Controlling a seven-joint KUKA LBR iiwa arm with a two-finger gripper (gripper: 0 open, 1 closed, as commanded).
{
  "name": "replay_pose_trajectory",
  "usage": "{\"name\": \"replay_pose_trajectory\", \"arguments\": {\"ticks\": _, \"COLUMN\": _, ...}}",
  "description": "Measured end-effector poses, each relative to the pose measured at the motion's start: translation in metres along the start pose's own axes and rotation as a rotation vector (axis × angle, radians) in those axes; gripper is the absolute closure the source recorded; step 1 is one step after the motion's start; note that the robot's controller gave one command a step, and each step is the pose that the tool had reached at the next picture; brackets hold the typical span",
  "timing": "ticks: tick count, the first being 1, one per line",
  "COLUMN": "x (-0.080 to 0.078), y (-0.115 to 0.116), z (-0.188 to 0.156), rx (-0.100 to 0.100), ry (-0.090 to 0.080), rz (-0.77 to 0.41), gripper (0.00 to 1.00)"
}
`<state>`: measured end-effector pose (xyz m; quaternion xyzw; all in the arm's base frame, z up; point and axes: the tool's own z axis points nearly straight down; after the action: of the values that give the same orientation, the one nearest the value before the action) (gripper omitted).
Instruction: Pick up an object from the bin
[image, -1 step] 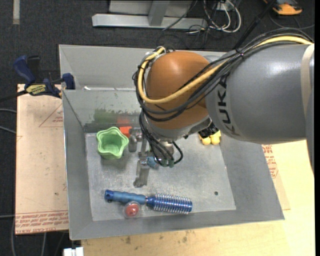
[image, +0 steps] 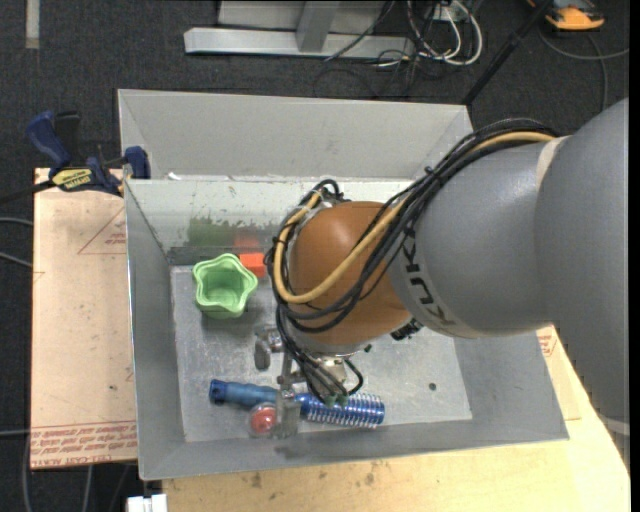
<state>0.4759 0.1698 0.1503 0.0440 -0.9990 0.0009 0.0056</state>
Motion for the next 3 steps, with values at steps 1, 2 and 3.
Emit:
{"name": "replay_pose_trajectory", "arguments": {"ticks": 1, "x": -0.019, "y": -0.022, "z": 0.084, "rx": -0.001, "ry": -0.009, "rz": 0.019, "gripper": 0.00}}
{"name": "replay_pose_trajectory", "arguments": {"ticks": 2, "x": -0.023, "y": -0.010, "z": 0.080, "rx": -0.002, "ry": -0.016, "rz": -0.216, "gripper": 0.00}}
{"name": "replay_pose_trajectory", "arguments": {"ticks": 3, "x": -0.022, "y": -0.011, "z": 0.080, "rx": -0.002, "ry": -0.012, "rz": -0.215, "gripper": 1.00}}
